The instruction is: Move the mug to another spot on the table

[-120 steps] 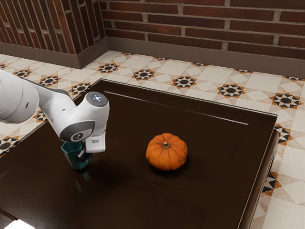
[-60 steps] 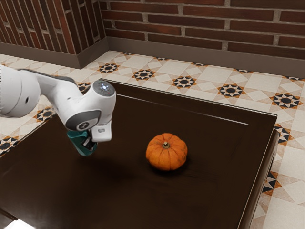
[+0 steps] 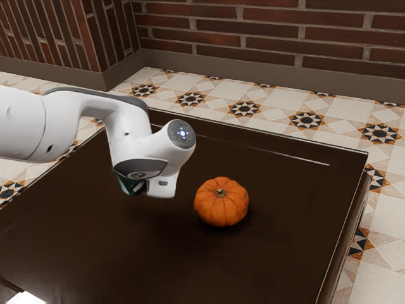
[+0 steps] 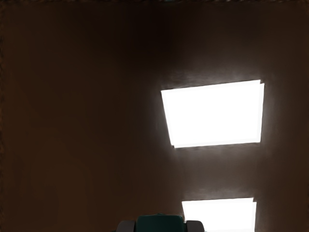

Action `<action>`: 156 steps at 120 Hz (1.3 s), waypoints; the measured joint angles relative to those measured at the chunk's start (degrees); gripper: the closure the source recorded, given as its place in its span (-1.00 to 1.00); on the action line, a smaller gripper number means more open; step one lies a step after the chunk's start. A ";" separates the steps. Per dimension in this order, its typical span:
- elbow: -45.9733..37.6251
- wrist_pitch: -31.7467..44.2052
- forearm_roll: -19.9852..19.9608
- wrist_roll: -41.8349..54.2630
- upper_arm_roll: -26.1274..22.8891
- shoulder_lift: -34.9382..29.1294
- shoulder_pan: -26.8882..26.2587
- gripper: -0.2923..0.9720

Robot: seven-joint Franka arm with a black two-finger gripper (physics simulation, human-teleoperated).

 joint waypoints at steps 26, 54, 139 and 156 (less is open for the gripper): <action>0.54 -0.34 3.27 -1.79 -0.25 0.36 -2.14 0.56; 1.67 2.90 4.81 -2.38 -0.32 4.58 -1.45 0.53; 1.57 12.80 3.72 -3.76 -1.91 11.43 0.76 0.48; 1.53 13.04 3.37 -3.71 -1.97 11.54 0.82 0.12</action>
